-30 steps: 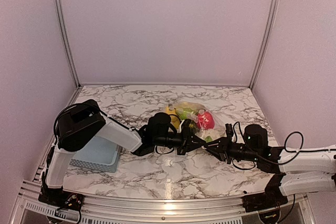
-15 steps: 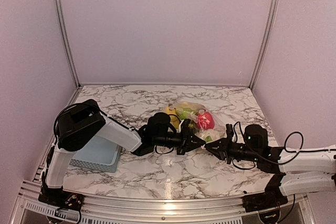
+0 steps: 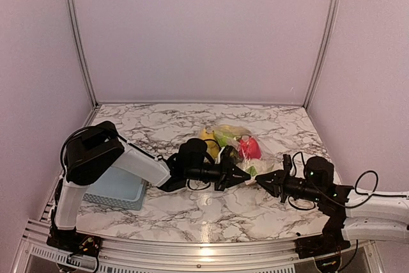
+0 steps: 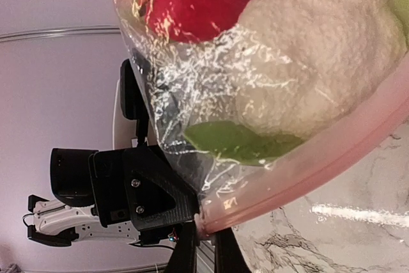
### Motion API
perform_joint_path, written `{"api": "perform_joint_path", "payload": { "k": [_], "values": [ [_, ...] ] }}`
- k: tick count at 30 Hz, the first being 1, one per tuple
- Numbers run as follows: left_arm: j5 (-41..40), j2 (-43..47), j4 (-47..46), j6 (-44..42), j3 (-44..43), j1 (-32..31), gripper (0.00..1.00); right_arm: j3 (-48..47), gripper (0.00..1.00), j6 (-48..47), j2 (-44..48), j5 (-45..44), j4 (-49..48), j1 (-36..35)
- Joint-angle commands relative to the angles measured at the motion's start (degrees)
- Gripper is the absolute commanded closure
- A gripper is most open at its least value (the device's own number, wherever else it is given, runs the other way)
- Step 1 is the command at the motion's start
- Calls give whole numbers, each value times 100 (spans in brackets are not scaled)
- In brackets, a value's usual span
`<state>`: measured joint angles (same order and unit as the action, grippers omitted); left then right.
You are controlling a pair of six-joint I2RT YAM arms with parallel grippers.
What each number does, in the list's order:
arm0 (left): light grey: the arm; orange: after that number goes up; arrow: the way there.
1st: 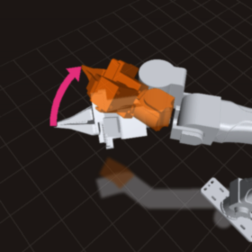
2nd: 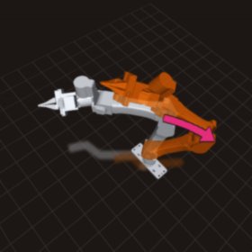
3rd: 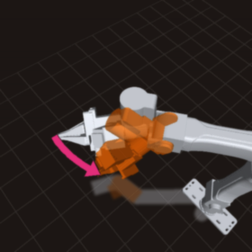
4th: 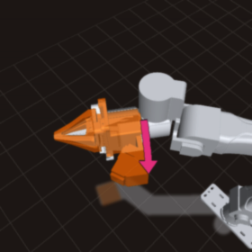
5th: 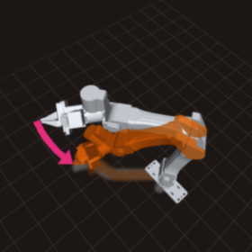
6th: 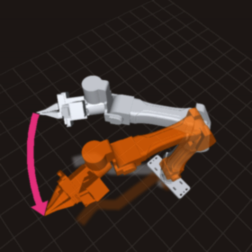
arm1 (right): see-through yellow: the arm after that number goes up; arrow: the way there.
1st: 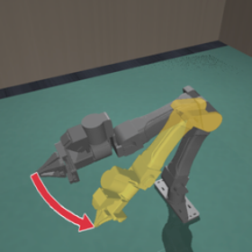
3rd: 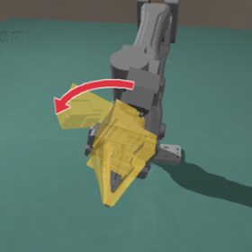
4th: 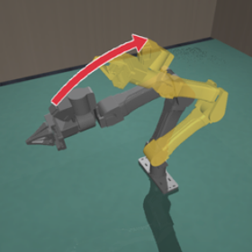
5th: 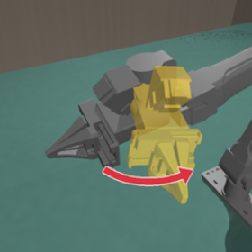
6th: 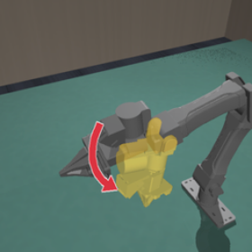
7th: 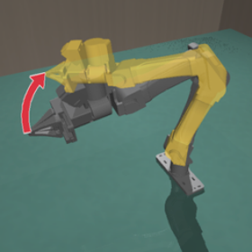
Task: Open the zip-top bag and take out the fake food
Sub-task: Unzip the zipper food storage bag at the center of the board.
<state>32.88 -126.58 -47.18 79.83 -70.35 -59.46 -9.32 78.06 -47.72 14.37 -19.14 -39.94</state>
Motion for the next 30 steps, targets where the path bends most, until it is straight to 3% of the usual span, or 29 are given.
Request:
{"api": "perform_joint_path", "payload": {
  "k": [1, 6, 16, 30],
  "values": [
    [-26, 294, 473, -280, 272, 101, 100, 141, 100, 194, 263, -614, 239, 188],
    [-54, 540, 571, -405, 414, 115, 100, 142, 100, 175, 523, -781, 416, 241],
    [-159, 1318, 989, -789, 838, 236, 100, -700, 100, -528, 1167, -1303, 1814, 438],
    [-280, 2135, 1301, -1002, 1058, 329, 100, -2484, 100, -1845, 568, -1704, 2905, 851]
  ]
}}
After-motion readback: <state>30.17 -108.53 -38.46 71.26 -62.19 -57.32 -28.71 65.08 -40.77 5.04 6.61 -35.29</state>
